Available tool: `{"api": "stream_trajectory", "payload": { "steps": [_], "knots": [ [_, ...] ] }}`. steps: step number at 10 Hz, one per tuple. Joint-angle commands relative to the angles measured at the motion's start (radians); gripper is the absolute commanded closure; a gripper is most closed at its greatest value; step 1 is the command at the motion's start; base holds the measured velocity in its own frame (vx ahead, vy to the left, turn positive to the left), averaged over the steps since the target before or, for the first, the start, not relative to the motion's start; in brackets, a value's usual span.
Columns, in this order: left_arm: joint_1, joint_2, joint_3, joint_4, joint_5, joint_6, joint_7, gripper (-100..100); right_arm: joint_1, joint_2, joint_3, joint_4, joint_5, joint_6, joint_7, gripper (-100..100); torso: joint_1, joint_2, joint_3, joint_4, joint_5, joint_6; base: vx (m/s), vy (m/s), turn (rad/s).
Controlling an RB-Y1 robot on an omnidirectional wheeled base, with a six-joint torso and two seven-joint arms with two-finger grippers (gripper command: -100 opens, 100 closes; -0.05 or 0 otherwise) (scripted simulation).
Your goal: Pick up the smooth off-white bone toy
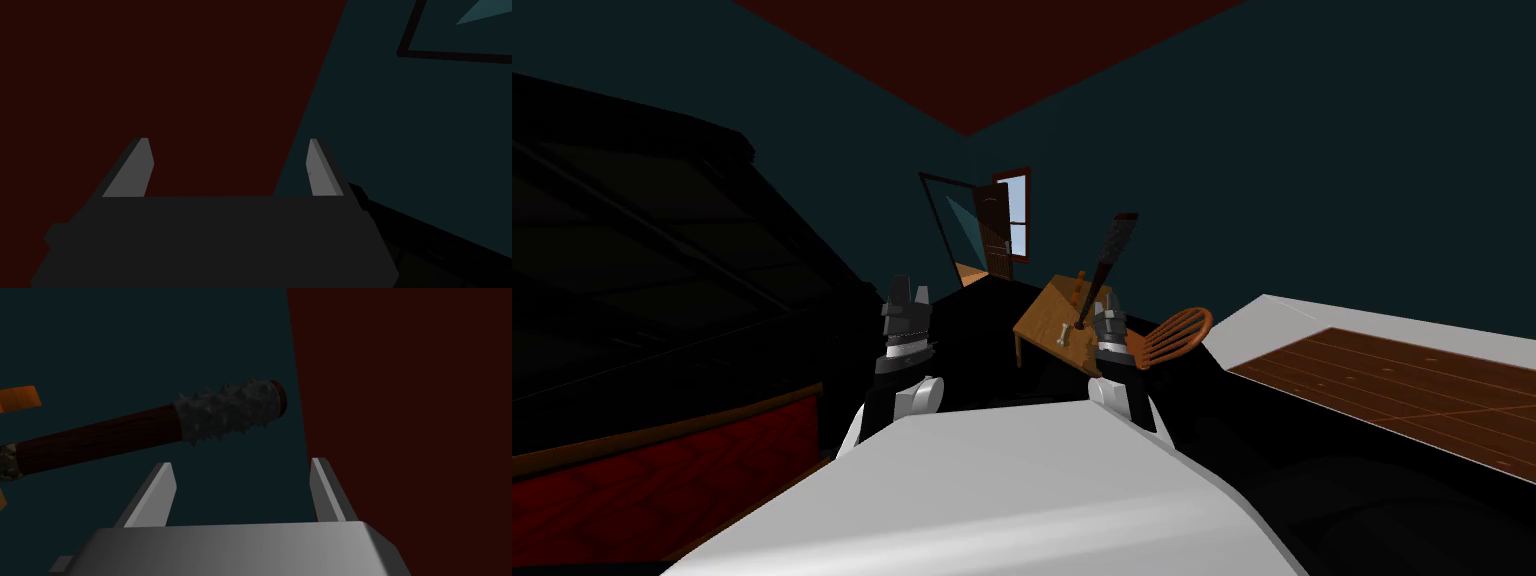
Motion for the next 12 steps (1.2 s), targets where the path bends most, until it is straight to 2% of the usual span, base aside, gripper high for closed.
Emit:
{"api": "stream_trajectory", "payload": {
  "steps": [1,5,10,11,12],
  "knots": [
    [0.0,0.0,0.0,0.0,0.0,0.0,0.0,0,-0.009,-0.035,0.008,-0.001,0.005,-0.007,0.009,-100,0.0,0.0,0.0,0.0,0.0,0.0,-0.01,-0.008,-0.051],
    [0.0,0.0,0.0,0.0,0.0,0.0,0.0,0,-0.053,-0.149,0.061,0.007,0.04,-0.043,0.069,-100,-0.002,0.002,0.001,0.0,0.0,0.0,-0.034,-0.025,-0.079],
    [0.0,0.0,0.0,0.0,0.0,0.0,0.0,0,-0.136,-0.293,0.184,0.072,0.123,-0.103,0.208,-100,-0.003,0.003,0.002,0.001,-0.001,0.0,-0.042,-0.042,-0.059],
    [0.0,0.0,0.0,0.0,0.0,0.0,0.0,0,-0.136,-0.303,0.184,0.072,0.123,-0.103,0.219,-100,-0.003,0.002,0.001,0.0,-0.001,0.0,-0.012,-0.021,-0.004],
    [0.0,0.0,0.0,0.0,0.0,0.0,0.0,0,-0.155,-0.335,0.213,0.095,0.144,-0.115,0.254,-100,-0.002,0.001,0.001,0.0,0.0,0.0,-0.01,-0.018,-0.013]
  ]
}}
